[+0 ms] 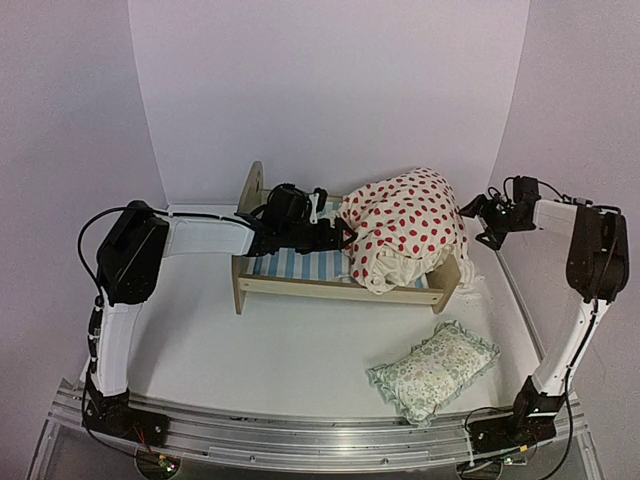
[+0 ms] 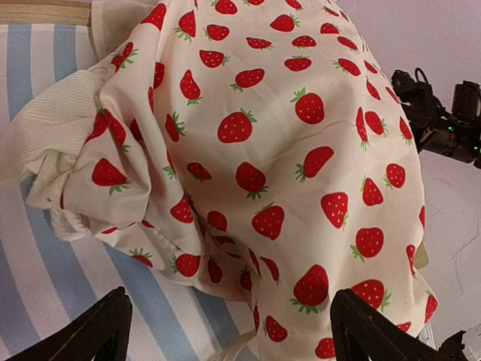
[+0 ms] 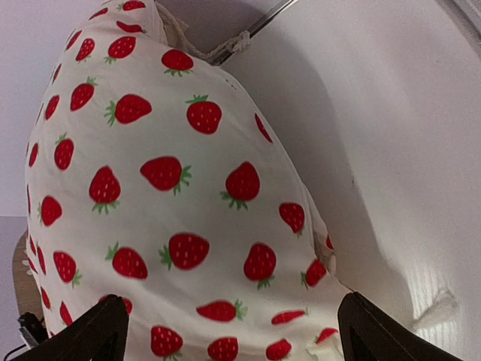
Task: Set up the pet bed
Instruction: Pick up the mattress from the bed frame.
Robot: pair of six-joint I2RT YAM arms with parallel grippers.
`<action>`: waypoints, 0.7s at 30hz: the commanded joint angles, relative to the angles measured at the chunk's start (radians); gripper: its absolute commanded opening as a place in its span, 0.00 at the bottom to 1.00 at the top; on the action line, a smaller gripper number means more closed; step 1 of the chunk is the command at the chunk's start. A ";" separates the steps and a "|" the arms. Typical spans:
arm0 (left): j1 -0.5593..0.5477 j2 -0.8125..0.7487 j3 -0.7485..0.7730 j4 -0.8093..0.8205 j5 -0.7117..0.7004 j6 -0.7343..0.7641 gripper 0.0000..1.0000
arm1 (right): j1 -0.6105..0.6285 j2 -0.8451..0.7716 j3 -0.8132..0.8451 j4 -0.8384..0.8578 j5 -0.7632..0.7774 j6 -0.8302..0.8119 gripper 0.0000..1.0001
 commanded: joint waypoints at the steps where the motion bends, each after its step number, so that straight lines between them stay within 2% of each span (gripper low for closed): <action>1: -0.006 0.055 0.094 0.107 0.054 -0.065 0.93 | -0.015 0.120 0.083 0.167 -0.192 0.120 0.98; 7: -0.012 0.160 0.194 0.113 0.127 -0.075 0.93 | -0.016 0.228 0.136 0.226 -0.249 0.179 0.97; 10: -0.017 0.194 0.218 0.152 0.168 -0.075 0.93 | -0.016 0.257 0.143 0.246 -0.277 0.187 0.93; 12: -0.020 0.226 0.245 0.167 0.192 -0.079 0.91 | -0.017 0.266 0.137 0.284 -0.305 0.203 0.85; 16: -0.023 0.263 0.272 0.219 0.223 -0.095 0.80 | -0.017 0.267 0.108 0.389 -0.372 0.268 0.61; 21: -0.024 0.261 0.282 0.258 0.227 -0.107 0.49 | -0.016 0.247 0.072 0.581 -0.462 0.395 0.16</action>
